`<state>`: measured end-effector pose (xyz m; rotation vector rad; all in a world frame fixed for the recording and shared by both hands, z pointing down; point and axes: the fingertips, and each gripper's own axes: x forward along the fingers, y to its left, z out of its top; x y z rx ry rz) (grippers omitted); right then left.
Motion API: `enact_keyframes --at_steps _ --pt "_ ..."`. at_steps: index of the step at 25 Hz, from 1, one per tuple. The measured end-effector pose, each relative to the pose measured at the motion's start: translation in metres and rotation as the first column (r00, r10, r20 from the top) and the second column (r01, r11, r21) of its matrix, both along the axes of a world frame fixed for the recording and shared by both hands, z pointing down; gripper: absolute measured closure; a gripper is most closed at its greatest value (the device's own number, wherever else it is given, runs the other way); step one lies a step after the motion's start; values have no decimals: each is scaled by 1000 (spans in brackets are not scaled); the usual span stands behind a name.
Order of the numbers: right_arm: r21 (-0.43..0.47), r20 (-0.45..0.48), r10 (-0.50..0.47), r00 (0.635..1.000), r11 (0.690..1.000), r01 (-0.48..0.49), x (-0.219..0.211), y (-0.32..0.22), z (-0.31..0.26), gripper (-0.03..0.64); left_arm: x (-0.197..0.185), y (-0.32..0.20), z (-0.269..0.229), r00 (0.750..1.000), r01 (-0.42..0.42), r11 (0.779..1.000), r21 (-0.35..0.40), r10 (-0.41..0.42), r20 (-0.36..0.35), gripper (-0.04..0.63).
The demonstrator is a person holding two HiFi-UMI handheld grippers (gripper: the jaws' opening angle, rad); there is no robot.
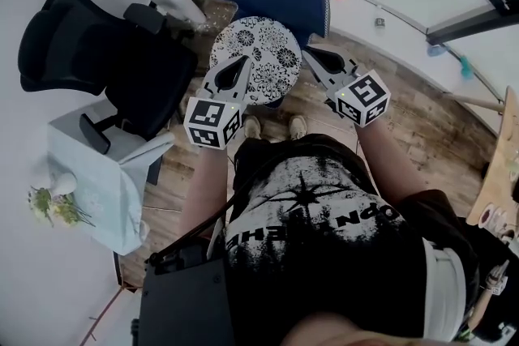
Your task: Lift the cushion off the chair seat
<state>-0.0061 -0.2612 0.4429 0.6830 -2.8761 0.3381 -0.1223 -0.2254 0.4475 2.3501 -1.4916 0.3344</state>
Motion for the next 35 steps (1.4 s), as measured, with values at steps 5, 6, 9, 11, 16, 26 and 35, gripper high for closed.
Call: enact_keyframes --at_steps 5,6,9,11,16,26,35 --pt "-23 -17 35 999 999 -35 -7 -6 16 598 -9 -7 15 999 -43 999 -31 42 -12 583" --pt "-28 -25 43 999 999 -44 -7 -8 20 598 -10 -8 19 999 -52 998 -40 51 -10 583" --pt "-42 -55 69 996 997 -71 -8 -15 38 598 -12 -12 36 997 -78 995 -69 78 -5 583" --pt "-61 -87 75 993 995 -80 -6 -18 55 597 -13 -14 49 996 -93 991 -91 93 -4 583" --pt "-122 -169 90 982 986 -112 2 -26 102 595 -8 -25 78 991 -132 982 -133 130 -22 583" --pt "-297 -272 108 956 936 -190 12 -56 222 514 10 -54 150 981 -191 956 -221 183 -57 583" --pt "-384 -390 93 916 888 -253 5 -88 354 405 12 -73 226 974 -225 934 -279 214 -69 583"
